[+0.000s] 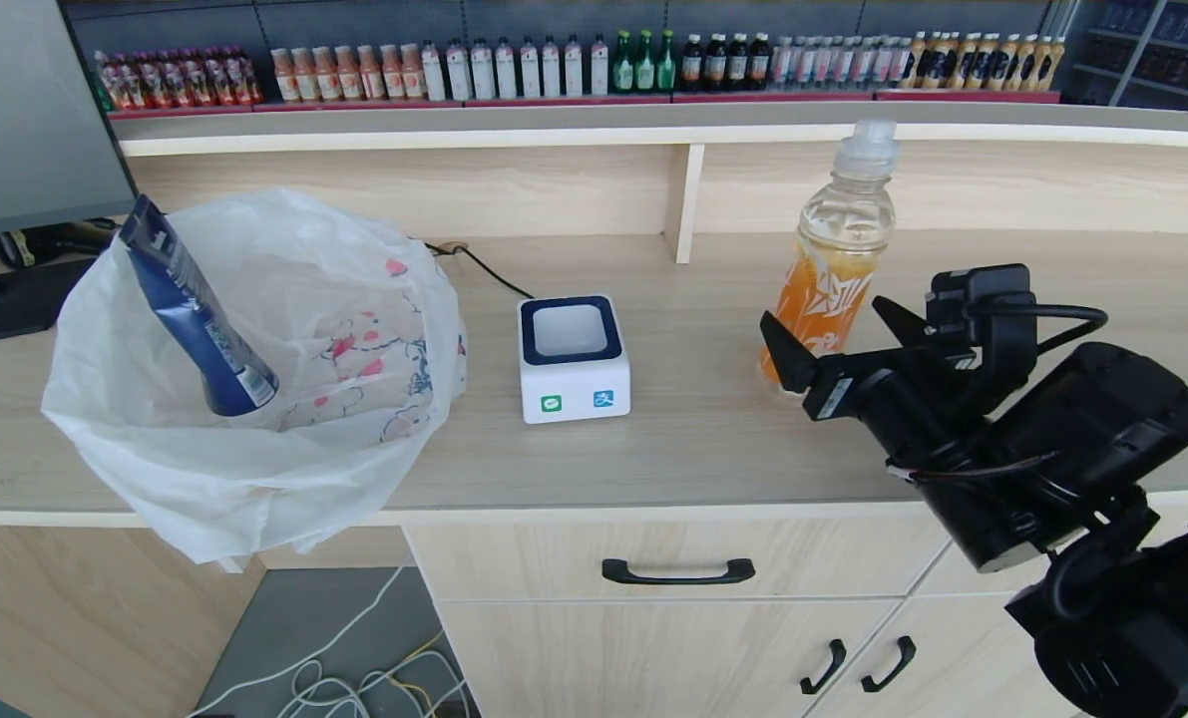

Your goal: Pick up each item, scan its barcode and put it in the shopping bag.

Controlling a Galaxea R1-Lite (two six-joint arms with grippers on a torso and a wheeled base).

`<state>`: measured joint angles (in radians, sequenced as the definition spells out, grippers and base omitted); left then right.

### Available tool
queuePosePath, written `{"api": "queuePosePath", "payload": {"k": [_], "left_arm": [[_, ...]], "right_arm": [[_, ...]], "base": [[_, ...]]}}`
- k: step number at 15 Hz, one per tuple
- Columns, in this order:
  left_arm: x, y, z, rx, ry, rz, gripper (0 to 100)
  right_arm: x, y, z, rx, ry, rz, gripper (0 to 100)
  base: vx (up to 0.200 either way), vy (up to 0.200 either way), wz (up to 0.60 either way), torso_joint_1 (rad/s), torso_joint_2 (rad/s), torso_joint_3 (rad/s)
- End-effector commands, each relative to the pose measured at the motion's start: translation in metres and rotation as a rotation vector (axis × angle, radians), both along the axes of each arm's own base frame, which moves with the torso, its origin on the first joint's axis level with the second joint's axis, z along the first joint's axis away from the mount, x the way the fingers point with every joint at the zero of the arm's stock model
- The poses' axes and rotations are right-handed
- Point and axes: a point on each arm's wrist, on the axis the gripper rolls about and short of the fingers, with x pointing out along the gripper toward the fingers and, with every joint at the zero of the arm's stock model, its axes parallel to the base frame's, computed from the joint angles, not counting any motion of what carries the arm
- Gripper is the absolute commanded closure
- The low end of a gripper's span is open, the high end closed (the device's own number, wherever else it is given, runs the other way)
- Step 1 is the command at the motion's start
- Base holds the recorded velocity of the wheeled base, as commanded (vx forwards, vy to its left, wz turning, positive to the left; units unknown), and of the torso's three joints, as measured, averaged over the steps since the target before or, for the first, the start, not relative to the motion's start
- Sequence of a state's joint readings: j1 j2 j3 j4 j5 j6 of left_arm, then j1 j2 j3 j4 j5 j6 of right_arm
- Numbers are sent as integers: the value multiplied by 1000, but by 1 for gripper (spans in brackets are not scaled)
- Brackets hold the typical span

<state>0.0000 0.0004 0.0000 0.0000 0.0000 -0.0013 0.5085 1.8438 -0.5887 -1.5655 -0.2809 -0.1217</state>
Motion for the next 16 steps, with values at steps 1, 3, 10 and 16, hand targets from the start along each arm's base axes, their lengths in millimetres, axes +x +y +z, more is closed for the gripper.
{"api": "queuePosePath", "payload": {"k": [1,3,10,16], "left_arm": [[0,0,0,0,0,0,0],[0,0,0,0,0,-2,0],[0,0,0,0,0,0,0],[0,0,0,0,0,-2,0]], "right_arm": [[5,3,-5,-3,12,2,0],[11,6,-3,5,0,2,0],[37,9,8,22,-35,-19,0],[48,13,18,16,0,-14,0]], "base": [[0,0,0,0,0,0],[0,0,0,0,0,0],[0,0,0,0,0,0],[0,0,0,0,0,0]]}}
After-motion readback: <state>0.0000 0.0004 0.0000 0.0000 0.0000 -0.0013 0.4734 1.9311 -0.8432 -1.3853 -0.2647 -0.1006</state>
